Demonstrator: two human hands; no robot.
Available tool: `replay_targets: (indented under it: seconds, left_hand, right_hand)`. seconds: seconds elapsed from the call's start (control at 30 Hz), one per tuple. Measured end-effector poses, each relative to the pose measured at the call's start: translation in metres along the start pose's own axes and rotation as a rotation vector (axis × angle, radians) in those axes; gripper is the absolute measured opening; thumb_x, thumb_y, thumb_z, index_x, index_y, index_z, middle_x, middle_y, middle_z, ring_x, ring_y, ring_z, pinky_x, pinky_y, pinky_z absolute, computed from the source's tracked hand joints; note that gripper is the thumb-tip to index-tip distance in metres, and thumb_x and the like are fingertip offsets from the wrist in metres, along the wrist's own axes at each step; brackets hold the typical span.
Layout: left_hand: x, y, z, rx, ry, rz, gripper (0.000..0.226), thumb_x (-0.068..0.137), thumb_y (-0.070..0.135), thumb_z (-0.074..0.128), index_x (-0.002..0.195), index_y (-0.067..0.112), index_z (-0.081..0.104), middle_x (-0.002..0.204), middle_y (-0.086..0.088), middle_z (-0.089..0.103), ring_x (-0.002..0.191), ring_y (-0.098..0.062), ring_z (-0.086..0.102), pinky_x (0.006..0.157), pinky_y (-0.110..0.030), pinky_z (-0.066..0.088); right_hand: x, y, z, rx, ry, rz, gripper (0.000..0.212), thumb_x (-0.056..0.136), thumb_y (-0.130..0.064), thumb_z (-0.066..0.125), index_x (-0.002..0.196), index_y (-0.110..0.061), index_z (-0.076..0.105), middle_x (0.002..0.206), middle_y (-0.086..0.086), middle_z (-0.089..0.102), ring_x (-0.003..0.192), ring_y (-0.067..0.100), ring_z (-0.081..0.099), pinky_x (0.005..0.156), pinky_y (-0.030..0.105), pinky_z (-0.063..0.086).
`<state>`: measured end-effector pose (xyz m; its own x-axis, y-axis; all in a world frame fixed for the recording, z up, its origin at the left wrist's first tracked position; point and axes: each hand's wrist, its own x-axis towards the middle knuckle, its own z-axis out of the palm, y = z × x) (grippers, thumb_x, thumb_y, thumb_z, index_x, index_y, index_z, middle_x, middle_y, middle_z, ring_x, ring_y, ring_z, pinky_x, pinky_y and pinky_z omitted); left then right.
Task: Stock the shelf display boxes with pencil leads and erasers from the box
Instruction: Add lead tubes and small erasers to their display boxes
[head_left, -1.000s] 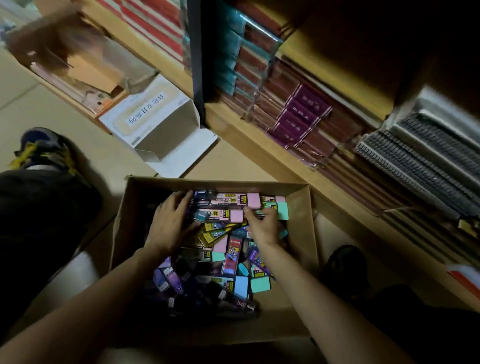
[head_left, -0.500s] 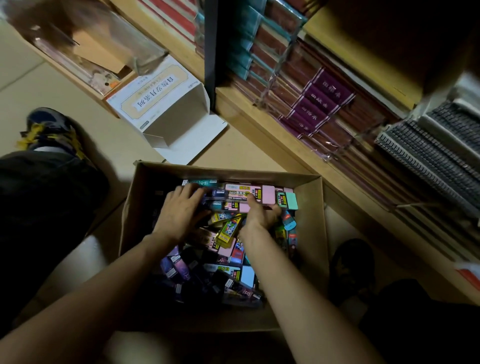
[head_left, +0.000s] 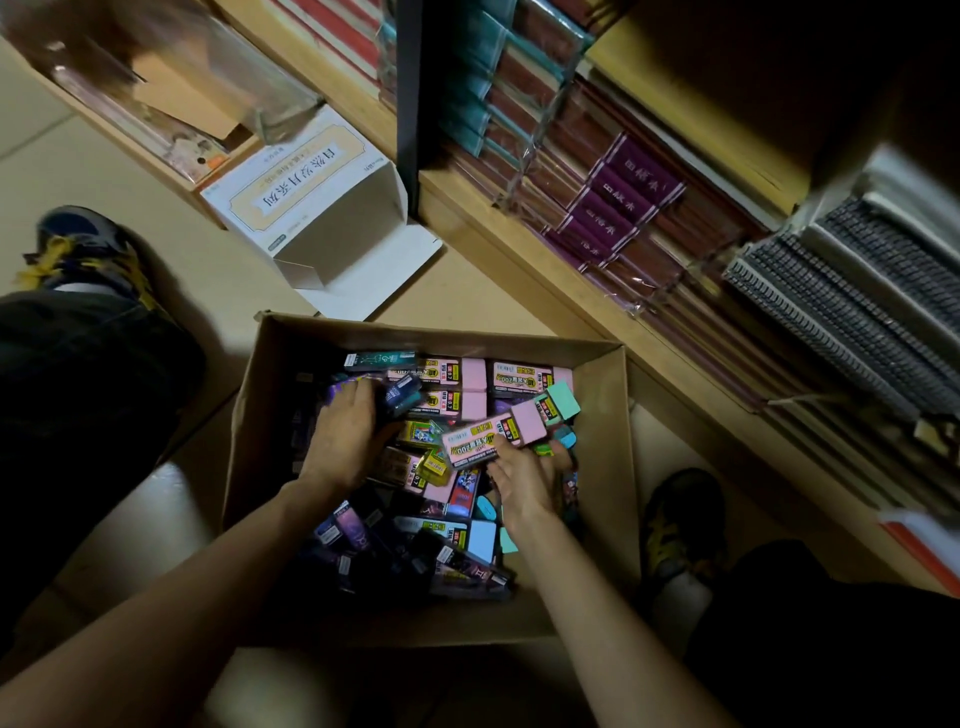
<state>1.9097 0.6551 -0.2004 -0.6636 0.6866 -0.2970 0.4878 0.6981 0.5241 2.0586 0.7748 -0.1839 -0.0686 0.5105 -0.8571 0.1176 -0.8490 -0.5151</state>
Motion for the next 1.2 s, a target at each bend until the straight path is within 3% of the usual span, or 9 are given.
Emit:
replay_targets:
  seconds: [0.13,0.3,0.4,0.47,0.57,0.63,0.87,1.07,1.2]
  left_hand:
    - [-0.007,0.002,0.006,-0.096,0.012,-0.076,0.039,0.083,0.027,0.070,0.104,0.003,0.048,0.102,-0.020,0.056,0.094,-0.038,0.055,0.074,-0.042,0.041]
    - [-0.021,0.007,0.012,-0.201,-0.019,-0.129,0.039,0.083,0.038,0.070,0.100,0.016,0.043,0.096,-0.012,0.066,0.085,-0.032,0.063,0.064,-0.031,0.041]
    - [-0.025,0.022,0.014,-0.540,-0.142,-0.241,0.038,0.079,0.033,0.074,0.097,0.014,0.046,0.090,-0.003,0.064,0.075,-0.016,0.060,0.063,-0.020,0.046]
    - [-0.030,0.033,0.016,-0.808,-0.227,-0.308,0.030,0.086,0.034,0.067,0.100,0.015,0.050,0.096,-0.004,0.065,0.085,-0.019,0.063,0.073,-0.027,0.053]
    - [-0.037,0.049,0.017,-0.953,-0.290,-0.421,0.025,0.098,0.042,0.044,0.107,0.019,0.049,0.103,-0.006,0.062,0.096,-0.022,0.060,0.086,-0.038,0.048]
    - [-0.042,0.058,0.016,-1.010,-0.319,-0.469,0.024,0.100,0.038,0.038,0.103,0.017,0.048,0.099,-0.007,0.061,0.088,-0.021,0.061,0.077,-0.036,0.049]
    - [-0.054,0.093,0.001,-1.241,-0.310,-0.393,0.005,0.096,0.023,0.052,0.098,0.024,0.049,0.089,-0.005,0.070,0.078,-0.024,0.067,0.066,-0.034,0.053]
    - [-0.062,0.120,-0.022,-1.303,-0.293,-0.290,0.018,0.096,0.022,0.051,0.112,0.014,0.054,0.083,-0.002,0.072,0.068,-0.017,0.069,0.059,-0.032,0.056]
    - [-0.074,0.144,-0.043,-1.374,-0.295,-0.188,0.029,0.094,0.010,0.052,0.122,0.001,0.051,0.097,-0.017,0.067,0.069,-0.020,0.068,0.064,-0.033,0.058]
  right_hand:
    - [0.001,0.001,-0.015,-0.034,-0.080,-0.012,0.058,0.089,-0.001,0.058,0.140,-0.015,0.033,0.132,0.019,0.054,0.121,0.035,0.052,0.098,0.040,0.043]
    - [0.006,-0.007,-0.019,-0.003,-0.050,0.009,0.013,0.093,-0.008,0.055,0.105,-0.013,0.055,0.124,0.018,0.059,0.118,0.037,0.055,0.093,0.037,0.045]
    - [0.008,-0.004,-0.024,-0.069,-0.082,-0.018,0.025,0.092,-0.004,0.054,0.117,-0.011,0.055,0.123,0.017,0.061,0.114,0.033,0.058,0.096,0.039,0.046]
    - [0.004,-0.003,-0.031,-0.194,-0.120,-0.067,0.034,0.092,-0.002,0.054,0.124,-0.013,0.052,0.122,0.015,0.062,0.107,0.028,0.061,0.090,0.038,0.049]
    - [-0.002,-0.007,-0.044,-0.305,-0.218,-0.091,0.041,0.091,0.000,0.055,0.129,-0.012,0.049,0.119,0.013,0.064,0.100,0.024,0.063,0.077,0.031,0.053]
    - [-0.008,-0.015,-0.051,-0.315,-0.327,-0.074,0.042,0.091,0.000,0.055,0.130,-0.013,0.049,0.113,0.009,0.066,0.101,0.022,0.063,0.076,0.030,0.052]
    - [-0.040,-0.045,-0.054,-0.445,-0.578,-0.131,0.041,0.090,0.000,0.055,0.129,-0.012,0.050,0.120,0.015,0.063,0.114,0.028,0.059,0.098,0.045,0.047]
    - [-0.074,-0.068,-0.054,-0.448,-0.620,-0.250,0.029,0.090,0.000,0.055,0.117,-0.009,0.058,0.103,0.002,0.069,0.095,0.014,0.066,0.070,0.024,0.054]
    - [-0.108,-0.085,-0.059,-0.534,-0.595,-0.350,0.023,0.088,-0.002,0.060,0.109,-0.012,0.056,0.092,0.000,0.068,0.077,0.006,0.066,0.063,0.019,0.051]
